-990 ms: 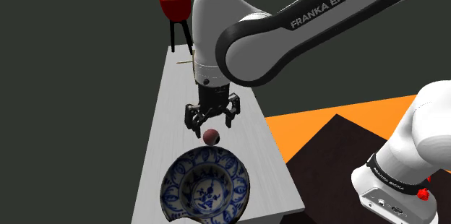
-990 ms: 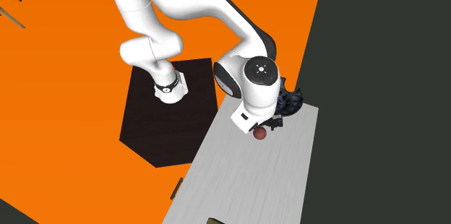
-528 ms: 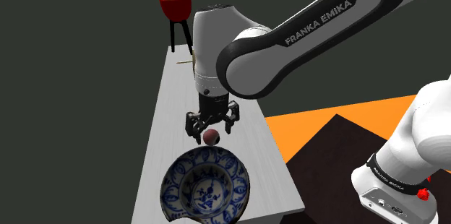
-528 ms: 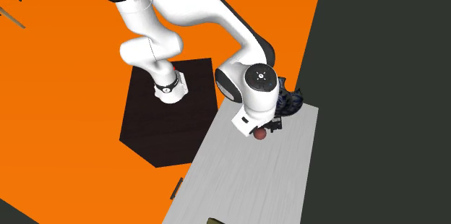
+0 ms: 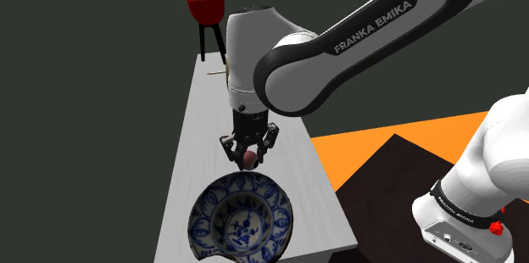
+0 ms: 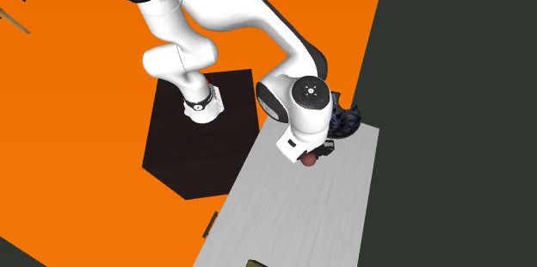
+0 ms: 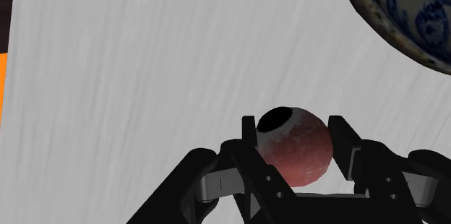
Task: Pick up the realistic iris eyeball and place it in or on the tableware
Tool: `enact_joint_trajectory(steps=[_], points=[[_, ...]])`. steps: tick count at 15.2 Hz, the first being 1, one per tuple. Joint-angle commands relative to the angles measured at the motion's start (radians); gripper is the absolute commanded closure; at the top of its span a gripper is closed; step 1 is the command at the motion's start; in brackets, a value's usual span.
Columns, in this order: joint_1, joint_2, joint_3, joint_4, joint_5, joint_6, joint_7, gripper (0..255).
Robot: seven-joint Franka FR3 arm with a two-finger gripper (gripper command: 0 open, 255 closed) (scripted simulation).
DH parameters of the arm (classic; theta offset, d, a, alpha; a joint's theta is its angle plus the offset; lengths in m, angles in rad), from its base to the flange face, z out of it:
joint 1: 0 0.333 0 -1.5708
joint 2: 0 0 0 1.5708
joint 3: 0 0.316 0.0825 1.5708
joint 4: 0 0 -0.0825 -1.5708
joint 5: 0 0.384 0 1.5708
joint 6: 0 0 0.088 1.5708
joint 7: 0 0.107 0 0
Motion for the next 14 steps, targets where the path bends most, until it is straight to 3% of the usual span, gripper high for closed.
enact_joint_trajectory(steps=[1, 6, 14], points=[[0.0, 0.0, 0.0, 0.0, 0.0, 0.0, 0.0, 255], [0.0, 0.0, 0.0, 0.0, 0.0, 0.0, 0.0, 255], [-0.004, -0.055, -0.007, 0.059, 0.019, -0.109, -0.005, 255]])
